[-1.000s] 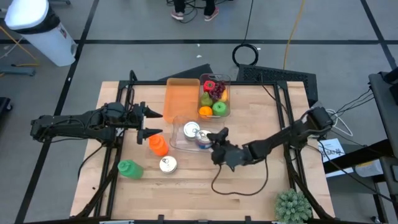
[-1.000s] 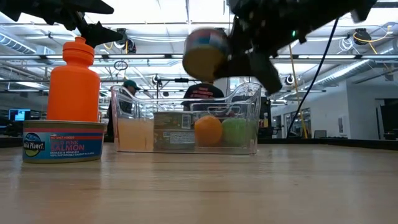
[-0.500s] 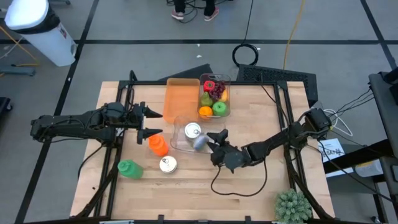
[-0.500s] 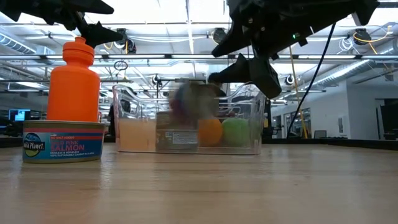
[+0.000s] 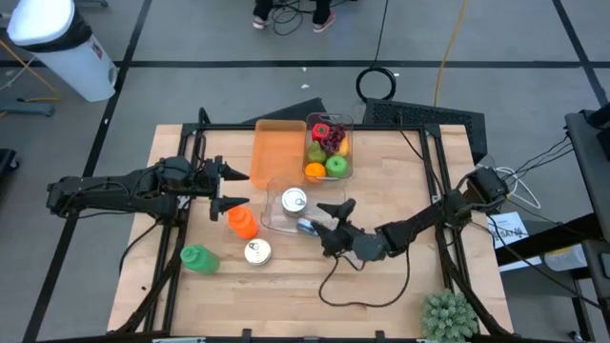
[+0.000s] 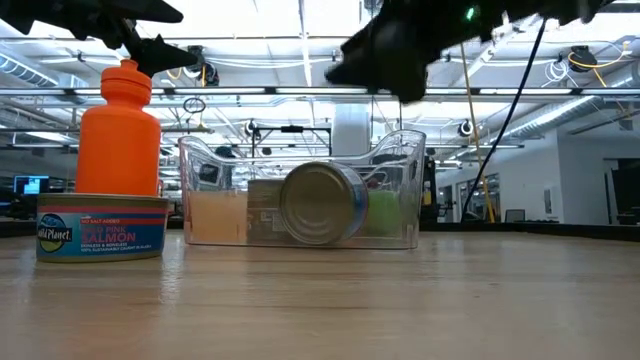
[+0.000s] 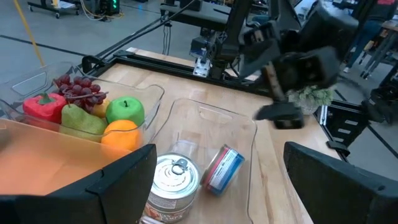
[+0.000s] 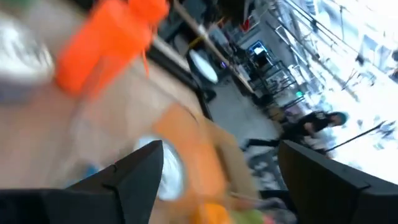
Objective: Pick & Place Food Item
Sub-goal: Put the blue tuna can into the bottom transparent bin
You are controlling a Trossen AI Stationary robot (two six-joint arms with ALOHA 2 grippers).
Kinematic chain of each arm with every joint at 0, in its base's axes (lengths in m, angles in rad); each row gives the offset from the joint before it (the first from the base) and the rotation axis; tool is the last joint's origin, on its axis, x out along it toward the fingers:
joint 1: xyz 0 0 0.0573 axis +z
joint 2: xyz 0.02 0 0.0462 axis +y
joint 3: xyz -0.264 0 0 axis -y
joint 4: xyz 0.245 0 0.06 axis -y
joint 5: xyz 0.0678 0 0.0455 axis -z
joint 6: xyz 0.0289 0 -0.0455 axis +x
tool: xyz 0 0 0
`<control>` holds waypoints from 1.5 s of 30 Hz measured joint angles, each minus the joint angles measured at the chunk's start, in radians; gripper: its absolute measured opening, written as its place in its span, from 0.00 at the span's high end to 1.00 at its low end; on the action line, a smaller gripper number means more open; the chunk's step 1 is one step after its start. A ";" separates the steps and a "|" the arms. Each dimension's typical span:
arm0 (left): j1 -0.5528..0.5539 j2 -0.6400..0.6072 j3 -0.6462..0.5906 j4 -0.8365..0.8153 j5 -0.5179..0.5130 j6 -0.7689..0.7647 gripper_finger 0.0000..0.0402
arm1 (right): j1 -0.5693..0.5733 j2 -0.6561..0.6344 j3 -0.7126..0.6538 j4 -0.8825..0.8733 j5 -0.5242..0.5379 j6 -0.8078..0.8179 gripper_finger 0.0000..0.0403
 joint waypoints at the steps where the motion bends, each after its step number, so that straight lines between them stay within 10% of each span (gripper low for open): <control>1: 0.000 0.000 0.000 0.000 0.000 0.000 0.10 | 0.014 0.000 0.000 0.026 0.000 0.038 0.27; 7: 0.000 0.000 0.000 0.000 0.000 0.000 0.10 | 0.140 -0.061 0.000 0.061 -0.055 0.439 0.29; 15: 0.000 0.000 0.000 0.000 0.000 0.000 0.10 | 0.208 -0.141 0.000 -0.077 -0.450 0.897 0.30; 28: -0.057 0.074 0.012 -0.026 0.116 -0.224 0.10 | 0.232 -0.141 0.000 -0.164 -0.499 0.929 0.30; 38: -0.475 0.351 0.215 -0.204 -0.229 -0.133 0.10 | 0.230 -0.141 0.000 -0.165 -0.499 0.929 0.30; 45: -0.704 0.630 0.273 -0.241 -0.264 -0.189 0.10 | 0.228 -0.141 0.000 -0.162 -0.496 0.929 0.30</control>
